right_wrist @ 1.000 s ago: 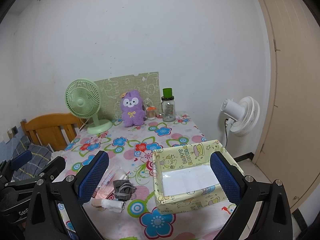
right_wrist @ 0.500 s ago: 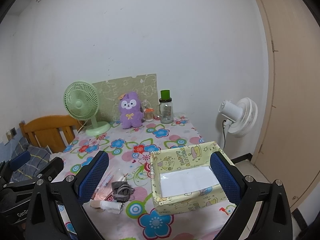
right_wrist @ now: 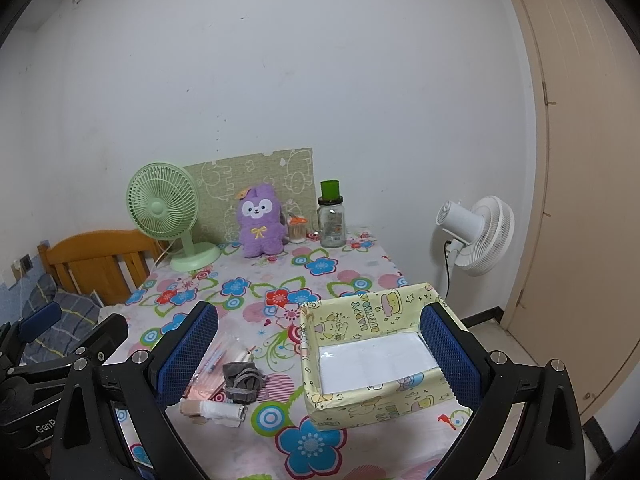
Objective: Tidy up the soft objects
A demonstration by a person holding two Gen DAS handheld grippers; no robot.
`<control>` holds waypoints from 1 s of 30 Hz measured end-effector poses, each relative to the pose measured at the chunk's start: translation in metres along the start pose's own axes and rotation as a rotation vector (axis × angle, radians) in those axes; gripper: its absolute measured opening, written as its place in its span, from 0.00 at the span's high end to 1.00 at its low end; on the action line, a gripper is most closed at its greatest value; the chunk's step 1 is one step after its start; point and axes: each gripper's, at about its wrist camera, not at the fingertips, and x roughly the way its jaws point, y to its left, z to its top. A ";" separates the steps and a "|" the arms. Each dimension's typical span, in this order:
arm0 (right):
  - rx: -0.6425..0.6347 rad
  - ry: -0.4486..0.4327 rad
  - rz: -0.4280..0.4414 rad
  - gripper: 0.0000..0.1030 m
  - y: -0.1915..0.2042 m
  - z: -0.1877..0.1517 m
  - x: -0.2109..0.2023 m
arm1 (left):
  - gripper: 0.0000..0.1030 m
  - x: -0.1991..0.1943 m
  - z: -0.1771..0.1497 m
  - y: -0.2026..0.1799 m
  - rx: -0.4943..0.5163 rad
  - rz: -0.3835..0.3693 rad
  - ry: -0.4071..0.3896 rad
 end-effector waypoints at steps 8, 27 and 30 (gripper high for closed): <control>0.001 0.001 0.000 0.01 0.000 0.001 0.000 | 0.01 0.000 0.001 0.000 -0.002 0.000 -0.001; 0.003 0.006 0.000 0.00 -0.001 0.004 -0.001 | 0.01 -0.003 -0.001 -0.002 0.002 -0.003 -0.001; -0.001 0.012 0.000 0.01 0.003 0.004 0.002 | 0.01 -0.001 -0.001 0.000 0.005 0.000 0.009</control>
